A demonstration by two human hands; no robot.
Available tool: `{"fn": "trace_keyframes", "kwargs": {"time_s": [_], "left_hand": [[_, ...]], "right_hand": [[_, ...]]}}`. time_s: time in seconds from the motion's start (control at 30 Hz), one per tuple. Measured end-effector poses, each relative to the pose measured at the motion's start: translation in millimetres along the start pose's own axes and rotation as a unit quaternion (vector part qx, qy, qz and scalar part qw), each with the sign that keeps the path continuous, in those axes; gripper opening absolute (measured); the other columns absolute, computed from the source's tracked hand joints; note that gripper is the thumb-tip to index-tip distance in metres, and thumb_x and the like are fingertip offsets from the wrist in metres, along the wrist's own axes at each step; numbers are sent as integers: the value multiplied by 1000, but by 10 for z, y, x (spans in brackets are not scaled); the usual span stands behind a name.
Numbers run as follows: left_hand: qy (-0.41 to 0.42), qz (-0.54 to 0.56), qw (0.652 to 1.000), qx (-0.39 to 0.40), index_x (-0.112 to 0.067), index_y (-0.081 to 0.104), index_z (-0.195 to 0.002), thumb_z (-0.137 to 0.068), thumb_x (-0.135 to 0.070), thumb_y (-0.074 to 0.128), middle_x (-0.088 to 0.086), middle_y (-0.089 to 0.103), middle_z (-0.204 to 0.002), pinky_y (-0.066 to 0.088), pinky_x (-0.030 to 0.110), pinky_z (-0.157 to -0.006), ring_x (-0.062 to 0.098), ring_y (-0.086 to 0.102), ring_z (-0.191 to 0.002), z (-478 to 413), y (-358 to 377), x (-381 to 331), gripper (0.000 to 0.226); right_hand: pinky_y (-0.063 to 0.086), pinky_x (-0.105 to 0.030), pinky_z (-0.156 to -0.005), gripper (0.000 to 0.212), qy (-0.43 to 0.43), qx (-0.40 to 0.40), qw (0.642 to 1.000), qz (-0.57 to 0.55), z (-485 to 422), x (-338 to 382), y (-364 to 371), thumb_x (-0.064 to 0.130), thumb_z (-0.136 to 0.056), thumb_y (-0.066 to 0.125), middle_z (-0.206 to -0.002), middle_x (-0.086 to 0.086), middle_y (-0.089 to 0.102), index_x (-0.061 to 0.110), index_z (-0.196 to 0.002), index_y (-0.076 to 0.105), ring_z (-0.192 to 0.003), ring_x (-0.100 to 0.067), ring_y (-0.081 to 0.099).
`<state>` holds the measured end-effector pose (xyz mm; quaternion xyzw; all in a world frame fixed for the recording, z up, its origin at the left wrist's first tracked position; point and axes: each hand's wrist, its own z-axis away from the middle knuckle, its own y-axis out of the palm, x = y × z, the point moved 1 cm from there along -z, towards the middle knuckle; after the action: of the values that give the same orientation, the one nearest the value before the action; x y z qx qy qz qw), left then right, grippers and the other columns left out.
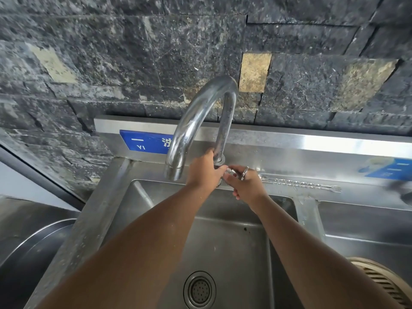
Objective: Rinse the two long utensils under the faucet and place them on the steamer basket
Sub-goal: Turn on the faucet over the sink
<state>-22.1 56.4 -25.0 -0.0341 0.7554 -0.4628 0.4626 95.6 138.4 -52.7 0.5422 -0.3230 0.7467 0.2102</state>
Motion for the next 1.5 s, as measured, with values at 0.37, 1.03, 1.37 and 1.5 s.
{"fn": "trace_keyframes", "kwargs": {"time_s": [0.37,1.03,1.37,1.5], "left_hand": [[-7,-1,1000,3,-20,61,-106,-78,-36,79,-1,74,-91,41,25,-65,24,69,-83,11,-1,-9,37],[-3,-5,1000,1,-19,61,-116,-80,-36,78,0,74,-99,43,25,-68,23,69,-87,17,-9,-28,43],[6,-7,1000,-4,-18,61,-112,-80,-35,79,-1,74,-94,41,24,-66,22,69,-83,20,-2,-11,41],[9,0,1000,-3,-18,61,-108,-79,-35,79,-1,73,-90,41,24,-65,19,65,-75,20,7,5,38]], "right_hand": [[44,-23,-40,22,-13,12,1000,-25,5,-35,-4,24,-92,69,-59,15,68,29,-113,65,-41,-10,52],[41,-21,-36,19,-25,12,999,-37,28,-23,-6,19,-93,68,-57,13,66,28,-110,65,-38,-9,51],[41,-21,-36,24,-13,10,999,-36,32,-11,-4,20,-93,68,-66,6,67,25,-117,64,-37,-9,49],[41,-21,-36,22,-10,9,999,-33,30,-22,-6,20,-93,68,-57,12,65,24,-115,66,-37,-9,50]]}}
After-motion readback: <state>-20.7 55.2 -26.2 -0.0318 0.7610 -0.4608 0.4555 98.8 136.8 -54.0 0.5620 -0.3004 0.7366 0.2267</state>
